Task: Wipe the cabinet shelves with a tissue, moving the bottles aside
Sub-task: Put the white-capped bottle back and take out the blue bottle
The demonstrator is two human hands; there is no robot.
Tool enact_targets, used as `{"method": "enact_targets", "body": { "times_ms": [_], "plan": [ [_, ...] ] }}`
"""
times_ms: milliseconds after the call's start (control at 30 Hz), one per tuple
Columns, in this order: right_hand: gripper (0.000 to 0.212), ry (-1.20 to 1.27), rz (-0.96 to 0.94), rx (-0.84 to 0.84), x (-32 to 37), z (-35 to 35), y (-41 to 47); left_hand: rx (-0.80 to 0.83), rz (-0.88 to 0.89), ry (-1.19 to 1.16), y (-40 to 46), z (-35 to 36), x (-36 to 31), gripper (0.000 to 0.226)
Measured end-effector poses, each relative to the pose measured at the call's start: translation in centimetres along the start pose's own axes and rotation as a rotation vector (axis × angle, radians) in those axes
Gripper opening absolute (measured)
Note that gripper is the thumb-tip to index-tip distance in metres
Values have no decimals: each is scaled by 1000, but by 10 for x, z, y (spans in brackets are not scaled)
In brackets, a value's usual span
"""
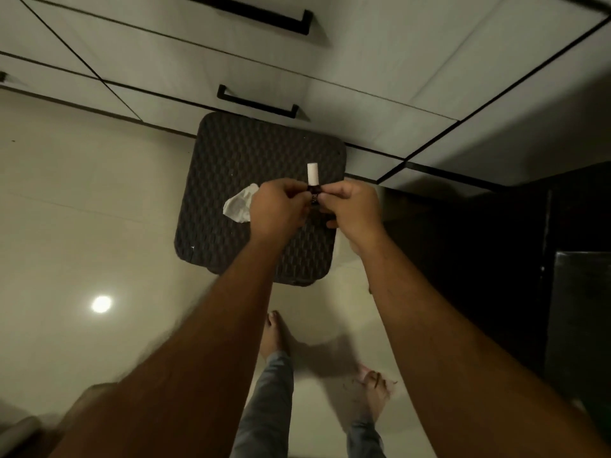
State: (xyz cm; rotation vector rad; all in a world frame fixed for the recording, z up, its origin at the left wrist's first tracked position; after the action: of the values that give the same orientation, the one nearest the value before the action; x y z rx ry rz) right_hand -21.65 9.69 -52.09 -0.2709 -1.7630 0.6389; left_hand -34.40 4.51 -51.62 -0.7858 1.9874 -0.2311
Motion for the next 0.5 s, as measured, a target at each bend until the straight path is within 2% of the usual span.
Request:
{"method": "enact_targets", "body": {
  "times_ms": [100, 267, 500],
  "plan": [
    [11, 96, -21, 39, 14, -30, -40, 34, 21, -65, -42, -2, -21, 18],
    [22, 178, -98, 91, 41, -107, -122, 137, 76, -121, -126, 10, -83, 20],
    [26, 268, -274, 34, 63, -254, -215, 212, 226, -284, -246, 70, -195, 18]
  ]
}}
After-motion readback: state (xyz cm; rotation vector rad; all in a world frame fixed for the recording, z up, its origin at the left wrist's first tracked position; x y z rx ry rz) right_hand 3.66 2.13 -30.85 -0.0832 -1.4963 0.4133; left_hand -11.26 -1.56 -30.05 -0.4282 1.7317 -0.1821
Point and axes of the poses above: each hand's wrist, its own y-axis towards the middle knuckle, its own z-axis out of the palm, x = y × z, the point moved 2 cm from there along y, towards the middle knuckle, and after that the axes turned 11 degrees about y, right-handed, at the moved point
